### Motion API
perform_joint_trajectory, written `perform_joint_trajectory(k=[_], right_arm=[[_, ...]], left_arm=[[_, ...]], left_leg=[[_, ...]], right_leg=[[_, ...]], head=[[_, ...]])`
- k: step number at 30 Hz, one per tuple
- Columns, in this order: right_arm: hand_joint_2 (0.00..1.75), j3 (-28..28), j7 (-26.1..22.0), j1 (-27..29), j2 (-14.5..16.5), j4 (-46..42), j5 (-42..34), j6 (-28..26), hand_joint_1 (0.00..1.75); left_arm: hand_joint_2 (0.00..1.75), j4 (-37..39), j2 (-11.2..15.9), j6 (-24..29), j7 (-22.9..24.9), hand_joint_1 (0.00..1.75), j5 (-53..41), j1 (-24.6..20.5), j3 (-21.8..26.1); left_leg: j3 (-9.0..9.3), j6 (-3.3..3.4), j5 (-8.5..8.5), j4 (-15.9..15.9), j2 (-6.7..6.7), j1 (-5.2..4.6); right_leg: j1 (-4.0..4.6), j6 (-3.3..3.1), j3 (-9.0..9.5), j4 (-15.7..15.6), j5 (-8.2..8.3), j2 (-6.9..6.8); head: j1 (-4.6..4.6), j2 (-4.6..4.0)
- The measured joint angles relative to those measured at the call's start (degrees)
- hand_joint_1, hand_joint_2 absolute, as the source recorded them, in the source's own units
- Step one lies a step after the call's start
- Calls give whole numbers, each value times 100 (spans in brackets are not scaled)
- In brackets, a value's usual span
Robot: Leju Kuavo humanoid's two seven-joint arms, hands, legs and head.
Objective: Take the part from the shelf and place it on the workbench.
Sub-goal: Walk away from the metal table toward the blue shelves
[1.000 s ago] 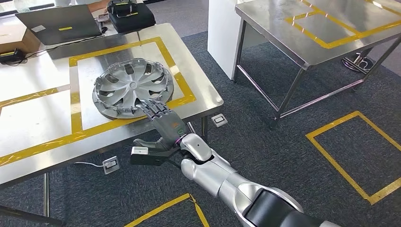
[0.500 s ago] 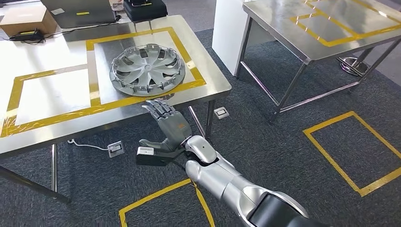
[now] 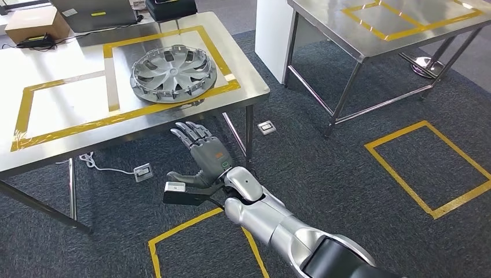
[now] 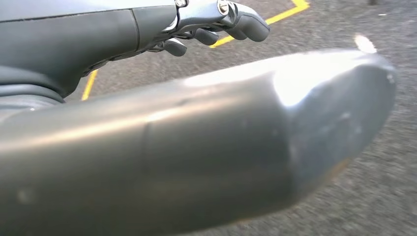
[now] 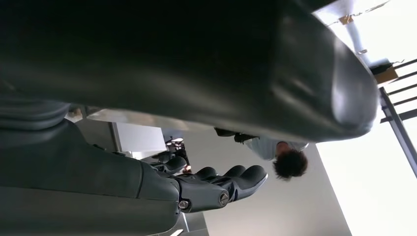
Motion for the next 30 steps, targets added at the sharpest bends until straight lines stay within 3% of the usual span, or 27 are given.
perform_joint_trajectory(k=[1, 2, 3, 5, 8, 9, 11, 13, 14, 15, 16, 18, 20, 22, 24, 26, 28, 29, 30], right_arm=[[0, 0, -1, 9, 0, 2, -2, 0, 0], [0, 0, -2, 15, 0, 2, -3, 0, 0], [0, 0, -3, 18, 1, 2, -6, 0, 0], [0, 2, -19, 26, 2, 2, -10, -1, 0], [0, 10, -22, 56, -9, 2, -8, -2, 0], [0, 13, -17, 65, -16, 2, -1, -2, 0], [0, 20, -8, 77, -25, 2, 21, -3, 0], [0, 30, -1, 99, -29, 2, 40, -4, 0], [0, 36, 1, 116, -31, 2, 54, -4, 0], [0, 42, 1, 129, -32, 2, 68, -4, 0], [0, 51, 2, 137, -32, 2, 83, -4, 0], [0, 75, 1, 138, -32, 0, 106, -1, 0], [0, 105, 1, 140, -34, -1, 119, 9, 0], [0, 129, 2, 142, -32, -5, 123, 22, 0], [0, 144, -1, 138, -14, -19, 123, 33, 0], [0, 155, -1, 141, 0, -28, 125, 57, 0], [0, 163, 1, 159, 1, -29, 131, 89, 0], [0, 167, 1, 167, 0, -28, 133, 98, 0], [0, 171, 1, 172, 0, -29, 134, 102, 0]], left_arm=[[0, 3, 13, 0, 3, 0, -1, -2, -1], [0, 8, 16, -1, 4, 0, -2, -9, -2], [0, 15, 16, -1, 3, 0, -2, -17, -3], [0, 34, 9, -2, -2, 0, -3, -28, -5], [0, 49, 15, 0, -2, 0, -10, -20, -8], [0, 52, 18, 0, -1, 0, -13, -20, -11], [0, 62, 22, 0, 14, 0, -18, -23, -28], [0, 75, 24, 0, 45, 0, -21, -22, -51], [0, 81, 26, 0, 66, 0, -22, -21, -63], [0, 85, 28, 0, 89, 0, -22, -22, -73], [0, 89, 30, 0, 111, 0, -22, -23, -82], [0, 105, 21, 0, 154, 0, -22, -26, -101], [0, 126, 17, 1, 198, 0, -22, -32, -110], [0, 144, 17, 2, 237, 0, -21, -23, -123], [0, 161, 20, 2, 270, 0, -20, -6, -142], [0, 175, 35, 2, 297, 0, -20, -9, -152], [0, 193, 49, 2, 321, 0, -20, -8, -155], [0, 205, 59, 2, 332, 0, -20, 0, -155], [0, 218, 68, 2, 342, 0, -20, 9, -156]], left_leg=[[240, -49, 149, -200, 3, 29], [536, -108, 163, -547, 4, 48], [823, -118, 99, -940, -3, 49], [1082, -23, -129, -1383, -23, 29], [1008, 227, -102, -1374, -22, 12], [975, 280, -61, -1373, -16, 17], [889, 338, 36, -1372, -21, 15], [783, 343, 123, -1367, -56, 3], [732, 337, 163, -1365, -87, -4], [690, 329, 199, -1364, -127, -9], [653, 318, 234, -1364, -174, -13], [599, 281, 296, -1368, -266, -2], [557, 214, 351, -1382, -353, 38], [537, 127, 407, -1426, -446, 60], [483, 81, 362, -1374, -349, 39], [268, 61, 65, -909, -131, 18], [-40, 24, -295, -161, -52, 14], [-111, 10, -359, 55, -42, 14], [-70, 3, -320, 55, -27, 14]], right_leg=[[-34, 44, -119, 59, 51, -4], [-61, 92, -233, 127, 92, -7], [-76, 137, -330, 200, 125, -11], [-66, 202, -427, 278, 188, -7], [-83, 286, -475, 324, 213, 6], [-94, 318, -537, 467, 87, 9], [-102, 368, -771, 1120, -388, 18], [-100, 381, -988, 1875, -807, 23], [-98, 368, -975, 2022, -882, 29], [-93, 342, -838, 1920, -849, 45], [-84, 300, -585, 1594, -740, 94], [-62, 192, -34, 759, -554, 349], [-23, 121, 203, 361, -500, 514], [-4, 97, 215, 314, -458, 420], [-31, 66, 248, 217, -395, 278], [-45, 40, 263, 157, -351, 122], [-29, 20, 228, 172, -342, -32], [-22, 16, 204, 187, -338, -107], [-16, 13, 179, 208, -333, -179]], head=[[-1, 0], [-4, 0], [-5, 0], [19, 0], [22, 0], [22, 0], [27, 0], [30, 0], [31, 0], [31, 0], [32, 0], [16, 0], [16, 0], [30, 1], [13, 1], [-41, 0], [-86, 0], [-93, 0], [-97, 0]])
